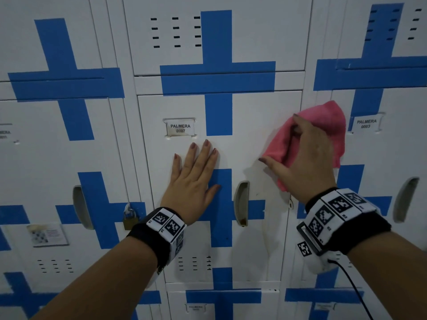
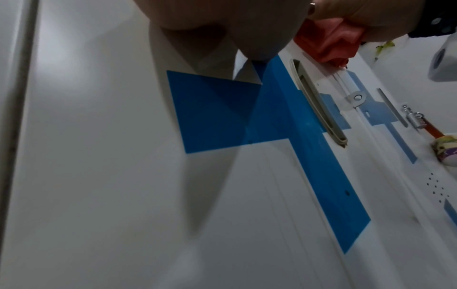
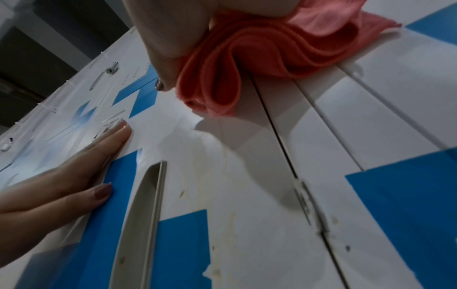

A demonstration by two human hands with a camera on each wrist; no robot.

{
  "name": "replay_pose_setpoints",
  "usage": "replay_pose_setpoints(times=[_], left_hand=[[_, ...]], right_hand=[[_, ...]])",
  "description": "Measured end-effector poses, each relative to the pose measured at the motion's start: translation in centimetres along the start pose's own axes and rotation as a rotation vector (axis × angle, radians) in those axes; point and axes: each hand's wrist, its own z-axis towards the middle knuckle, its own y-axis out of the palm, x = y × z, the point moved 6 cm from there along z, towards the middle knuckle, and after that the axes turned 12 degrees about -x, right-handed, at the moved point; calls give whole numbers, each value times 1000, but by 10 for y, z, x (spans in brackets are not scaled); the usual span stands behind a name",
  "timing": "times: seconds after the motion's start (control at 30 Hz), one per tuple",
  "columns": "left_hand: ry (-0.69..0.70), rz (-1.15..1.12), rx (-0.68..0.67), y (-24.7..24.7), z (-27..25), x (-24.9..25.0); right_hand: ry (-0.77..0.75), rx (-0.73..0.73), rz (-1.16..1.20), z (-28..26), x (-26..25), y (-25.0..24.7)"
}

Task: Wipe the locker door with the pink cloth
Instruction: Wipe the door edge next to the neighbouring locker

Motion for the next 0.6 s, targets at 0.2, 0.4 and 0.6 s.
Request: replay_pose_setpoints(times=[0.2,0.4,0.6], left_hand=[[-6,15,-5,0,1,0],[-9,18,-5,0,0,1],[2,15,3,-1,0,2]], right_hand=[[-16,5,92,-6,2,3],[-112,83,93,-6,-8,-5],[-83,0,-232,5,-6,9]])
